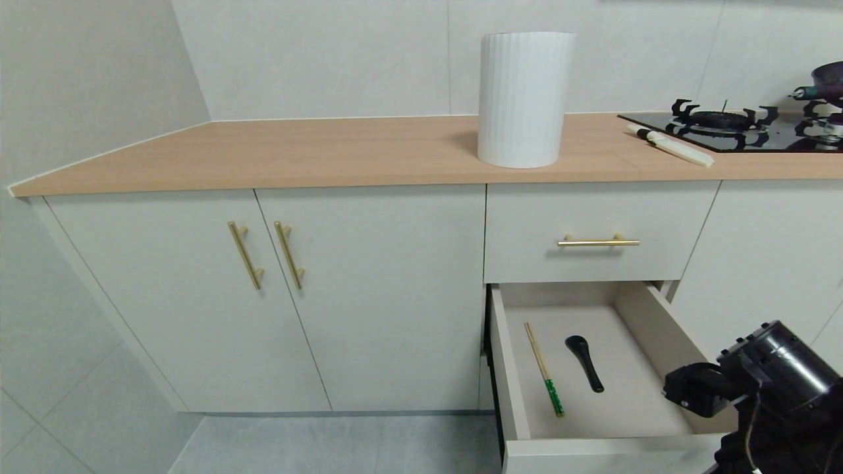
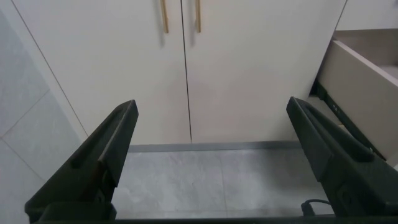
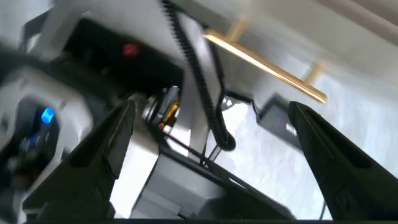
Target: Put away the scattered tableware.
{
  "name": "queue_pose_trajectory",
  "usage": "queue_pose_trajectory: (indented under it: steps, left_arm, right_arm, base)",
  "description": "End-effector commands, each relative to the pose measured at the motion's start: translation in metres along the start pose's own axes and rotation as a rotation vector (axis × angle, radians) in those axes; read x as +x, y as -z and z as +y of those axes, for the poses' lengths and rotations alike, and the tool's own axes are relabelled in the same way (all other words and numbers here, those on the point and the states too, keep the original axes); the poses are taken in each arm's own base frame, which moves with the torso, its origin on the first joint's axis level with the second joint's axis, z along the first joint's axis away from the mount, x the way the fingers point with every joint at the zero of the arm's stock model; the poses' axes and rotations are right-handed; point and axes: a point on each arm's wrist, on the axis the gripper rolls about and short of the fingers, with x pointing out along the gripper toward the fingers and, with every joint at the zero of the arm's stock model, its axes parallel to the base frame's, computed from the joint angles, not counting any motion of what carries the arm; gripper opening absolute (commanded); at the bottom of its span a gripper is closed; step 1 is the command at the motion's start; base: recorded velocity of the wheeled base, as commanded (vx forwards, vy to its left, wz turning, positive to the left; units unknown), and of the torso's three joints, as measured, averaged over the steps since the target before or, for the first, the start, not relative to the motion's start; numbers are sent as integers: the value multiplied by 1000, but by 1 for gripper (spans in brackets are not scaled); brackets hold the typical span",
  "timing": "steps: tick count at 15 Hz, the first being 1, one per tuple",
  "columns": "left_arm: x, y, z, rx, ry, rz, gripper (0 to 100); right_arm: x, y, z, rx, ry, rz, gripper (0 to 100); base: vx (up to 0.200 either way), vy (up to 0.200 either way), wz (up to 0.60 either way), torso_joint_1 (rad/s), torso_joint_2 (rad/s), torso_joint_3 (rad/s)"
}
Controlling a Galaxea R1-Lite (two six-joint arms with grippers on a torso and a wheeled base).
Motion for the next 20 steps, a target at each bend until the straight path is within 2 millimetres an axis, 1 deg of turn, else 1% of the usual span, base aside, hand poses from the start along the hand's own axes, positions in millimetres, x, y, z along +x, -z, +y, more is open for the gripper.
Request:
queue_pose_trajectory:
  steps: [1,4,7,10,15,20]
  left_arm:
    - [0,0,0,0,-1,0,100]
    - [0,0,0,0,-1,0,100]
    - [0,0,0,0,-1,0,100]
    - [0,0,0,0,-1,0,100]
    - [0,0,0,0,-1,0,100]
    - [0,0,0,0,-1,0,100]
  right_arm:
    - [19,-13,-2,72,63,62,100]
    - [32,-21,-5,136,175,79,100]
    - [39,-28,-6,173,219,29,100]
    - [49,-35,-8,222,302,-12,100]
    - [54,-44,-13,279,325,-109,100]
    - [73,-54,-27,331,363,-167,100]
  base:
    - [0,0,0,0,0,0]
    - [0,0,0,0,0,0]
    - [0,0,0,0,0,0]
    - [0,0,0,0,0,0]
    - [0,0,0,0,0,0]
    - [0,0,0,0,0,0]
